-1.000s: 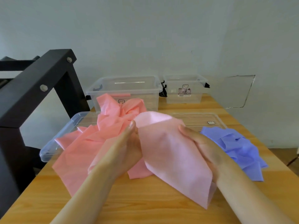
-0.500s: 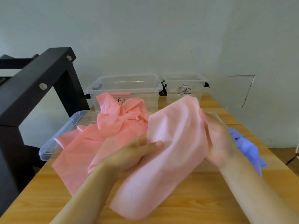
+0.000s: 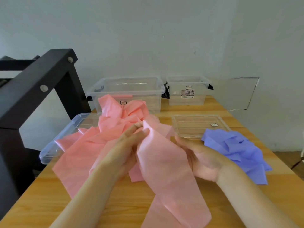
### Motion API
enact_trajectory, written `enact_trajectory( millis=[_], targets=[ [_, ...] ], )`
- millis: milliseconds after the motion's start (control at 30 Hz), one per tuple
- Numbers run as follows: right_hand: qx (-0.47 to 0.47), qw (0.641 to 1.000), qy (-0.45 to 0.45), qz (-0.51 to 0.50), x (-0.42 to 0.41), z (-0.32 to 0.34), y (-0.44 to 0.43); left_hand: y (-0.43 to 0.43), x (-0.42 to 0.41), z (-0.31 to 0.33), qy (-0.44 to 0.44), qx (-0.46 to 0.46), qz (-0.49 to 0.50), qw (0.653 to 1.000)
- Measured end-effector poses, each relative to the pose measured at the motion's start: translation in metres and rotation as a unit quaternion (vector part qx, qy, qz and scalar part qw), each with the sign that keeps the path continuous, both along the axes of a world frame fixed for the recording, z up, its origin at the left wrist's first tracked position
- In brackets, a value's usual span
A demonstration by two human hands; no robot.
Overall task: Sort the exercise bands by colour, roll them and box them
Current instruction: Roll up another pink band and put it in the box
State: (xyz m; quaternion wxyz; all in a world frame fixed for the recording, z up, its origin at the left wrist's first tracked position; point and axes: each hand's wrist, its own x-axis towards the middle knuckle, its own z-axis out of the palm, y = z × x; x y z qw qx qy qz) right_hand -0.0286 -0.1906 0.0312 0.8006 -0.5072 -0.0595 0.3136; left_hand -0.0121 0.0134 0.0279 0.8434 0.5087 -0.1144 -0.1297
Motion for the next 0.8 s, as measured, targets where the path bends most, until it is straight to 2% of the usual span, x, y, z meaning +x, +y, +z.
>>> enact_trajectory(
  millis=[100, 200, 367, 433, 533, 667, 733, 800],
  targets=[
    [-0.015, 0.999, -0.043, 0.004, 0.004, -0.005, 0.004, -0.009, -0.009, 0.003, -0.020, 0.107, 0.021, 0.994],
    [-0.010, 0.995, -0.062, -0.074, 0.006, -0.005, 0.009, -0.017, -0.019, 0.010, -0.029, 0.195, 0.050, 0.979],
    [-0.025, 0.983, -0.048, -0.174, 0.010, -0.004, 0.007, -0.014, -0.018, 0.008, 0.000, 0.217, 0.114, 0.970],
    [-0.062, 0.976, -0.062, -0.200, 0.014, -0.008, 0.005, -0.012, -0.014, 0.007, -0.007, 0.234, 0.125, 0.964],
    [-0.091, 0.966, -0.084, -0.228, 0.016, -0.007, 0.002, -0.004, -0.003, 0.001, -0.023, 0.198, 0.167, 0.966],
    [0.009, 0.973, -0.111, -0.201, 0.014, 0.005, -0.004, -0.002, 0.005, -0.006, 0.004, 0.109, 0.206, 0.972],
    [0.054, 0.977, -0.121, -0.168, 0.011, 0.007, -0.004, -0.006, 0.003, -0.003, 0.076, 0.087, 0.164, 0.980],
    [0.085, 0.978, -0.113, -0.155, 0.009, 0.007, -0.003, -0.009, -0.001, 0.002, 0.178, 0.070, 0.063, 0.979]
  ],
)
